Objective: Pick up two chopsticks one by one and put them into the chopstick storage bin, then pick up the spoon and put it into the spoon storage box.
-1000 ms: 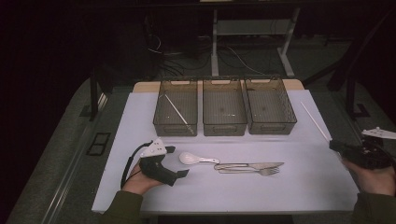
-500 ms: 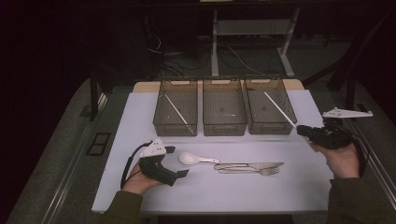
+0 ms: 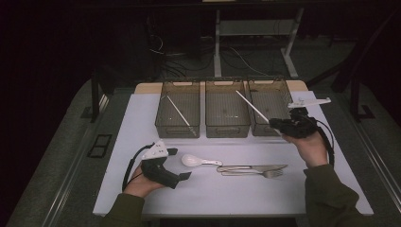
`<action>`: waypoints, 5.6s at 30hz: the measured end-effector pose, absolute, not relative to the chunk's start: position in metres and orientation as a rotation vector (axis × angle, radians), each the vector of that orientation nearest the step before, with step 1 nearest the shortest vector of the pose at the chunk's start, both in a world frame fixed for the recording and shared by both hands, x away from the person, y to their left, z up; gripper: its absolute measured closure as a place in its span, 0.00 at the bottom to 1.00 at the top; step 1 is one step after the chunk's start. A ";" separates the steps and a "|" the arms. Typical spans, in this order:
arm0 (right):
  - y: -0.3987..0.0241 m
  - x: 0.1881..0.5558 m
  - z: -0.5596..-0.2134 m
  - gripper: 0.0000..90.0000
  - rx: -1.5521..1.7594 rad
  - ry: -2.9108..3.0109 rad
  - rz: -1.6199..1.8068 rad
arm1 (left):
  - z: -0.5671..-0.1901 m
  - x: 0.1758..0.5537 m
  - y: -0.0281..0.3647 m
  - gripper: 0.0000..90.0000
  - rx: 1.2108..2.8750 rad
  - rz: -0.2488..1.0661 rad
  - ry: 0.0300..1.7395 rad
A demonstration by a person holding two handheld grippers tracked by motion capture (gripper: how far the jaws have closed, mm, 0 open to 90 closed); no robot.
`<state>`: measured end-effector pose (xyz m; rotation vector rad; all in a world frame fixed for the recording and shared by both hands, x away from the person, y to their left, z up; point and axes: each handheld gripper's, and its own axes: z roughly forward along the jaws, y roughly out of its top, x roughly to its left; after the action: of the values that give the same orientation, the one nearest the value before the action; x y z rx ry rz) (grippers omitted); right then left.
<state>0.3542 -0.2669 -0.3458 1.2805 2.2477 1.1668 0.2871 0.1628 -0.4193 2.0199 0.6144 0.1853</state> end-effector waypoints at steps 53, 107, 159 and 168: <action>-0.015 0.477 -0.359 0.93 1.233 2.487 0.958 | -0.417 0.287 0.163 0.00 2.000 0.177 0.585; -0.136 0.396 -0.345 0.41 1.027 2.493 1.263 | -0.418 0.288 0.162 0.00 2.012 0.192 0.594; -0.298 0.251 -0.432 0.19 1.077 2.262 1.383 | -0.419 0.289 0.162 0.00 2.012 0.195 0.613; -0.300 0.249 -0.434 0.19 1.092 2.268 1.386 | -0.413 0.297 0.163 0.05 2.007 0.230 0.608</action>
<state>0.2491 -0.3000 -0.4337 1.0918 2.2679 1.3863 0.2967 0.1629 -0.4125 2.0065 0.6080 0.2301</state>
